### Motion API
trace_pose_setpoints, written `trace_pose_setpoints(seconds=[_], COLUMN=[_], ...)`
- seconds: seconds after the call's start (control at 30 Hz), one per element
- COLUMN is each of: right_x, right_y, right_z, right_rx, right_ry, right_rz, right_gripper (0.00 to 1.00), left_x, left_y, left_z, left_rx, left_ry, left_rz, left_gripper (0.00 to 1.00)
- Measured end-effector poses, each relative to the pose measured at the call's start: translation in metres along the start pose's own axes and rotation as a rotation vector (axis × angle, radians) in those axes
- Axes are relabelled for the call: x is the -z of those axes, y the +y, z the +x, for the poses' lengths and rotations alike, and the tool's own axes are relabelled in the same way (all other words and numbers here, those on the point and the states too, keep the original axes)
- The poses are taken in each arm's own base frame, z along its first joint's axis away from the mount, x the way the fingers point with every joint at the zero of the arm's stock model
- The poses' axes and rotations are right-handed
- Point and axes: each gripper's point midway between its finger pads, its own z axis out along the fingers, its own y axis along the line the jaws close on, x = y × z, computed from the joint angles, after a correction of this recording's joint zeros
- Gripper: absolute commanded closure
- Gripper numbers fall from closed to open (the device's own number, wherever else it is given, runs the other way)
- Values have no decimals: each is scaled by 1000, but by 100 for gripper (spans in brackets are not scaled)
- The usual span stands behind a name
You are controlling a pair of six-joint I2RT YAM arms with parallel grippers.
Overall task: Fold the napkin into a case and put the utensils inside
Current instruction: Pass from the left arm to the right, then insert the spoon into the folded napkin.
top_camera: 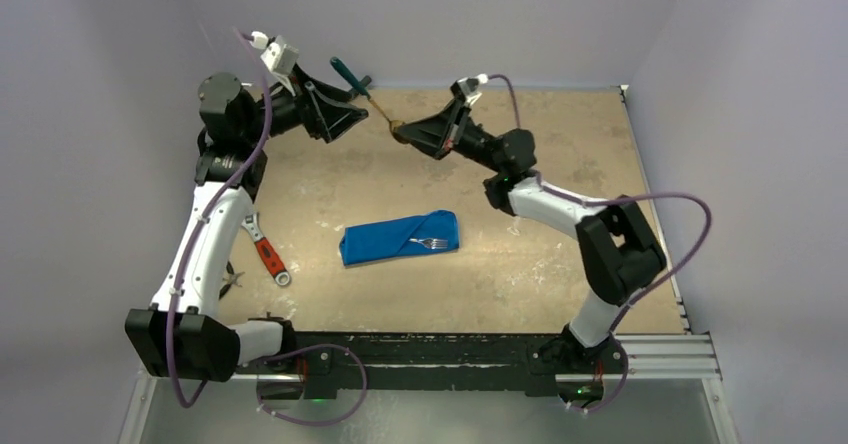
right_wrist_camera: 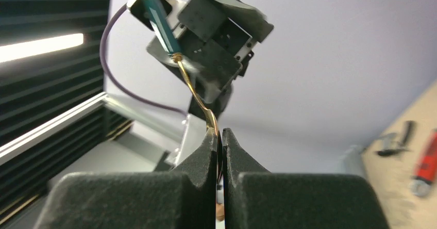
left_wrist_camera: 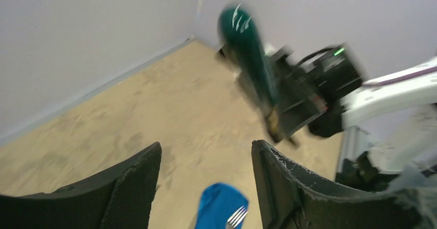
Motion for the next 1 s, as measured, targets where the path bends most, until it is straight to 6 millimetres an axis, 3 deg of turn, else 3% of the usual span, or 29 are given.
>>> trace_pose_setpoints(seconds=[0.07,0.17,0.2,0.23,0.3,0.4,0.53,0.67,0.8,1.0], right_x=[16,33,38,44,52,74,124,174,221,262], right_y=[0,11,13,13,5,-29,-85,-116,-134,-143], right_z=[-17,-38,-42,-45,-50,-56,-43,-21,9,33], right_rx=[94,236,274,311,350,370,317,259,206,190], right_ry=[-29,-73,-79,-76,-70,-44,19,71,126,184], right_rz=[91,192,224,264,343,528,798,968,1107,1252], right_gripper=[100,100,100,100,100,100,100,100,100,100], left_x=[2,15,21,26,39,56,75,92,107,119], left_y=[21,52,58,62,69,74,87,100,98,82], left_z=[18,62,78,91,118,149,192,245,288,329], left_rx=[-1,14,23,27,34,39,57,159,286,385], left_ry=[69,201,244,280,361,473,623,771,886,1004], left_rz=[-81,-199,-229,-249,-290,-332,-365,-386,-387,-359], left_gripper=[35,31,18,14,13,20,29,32,35,42])
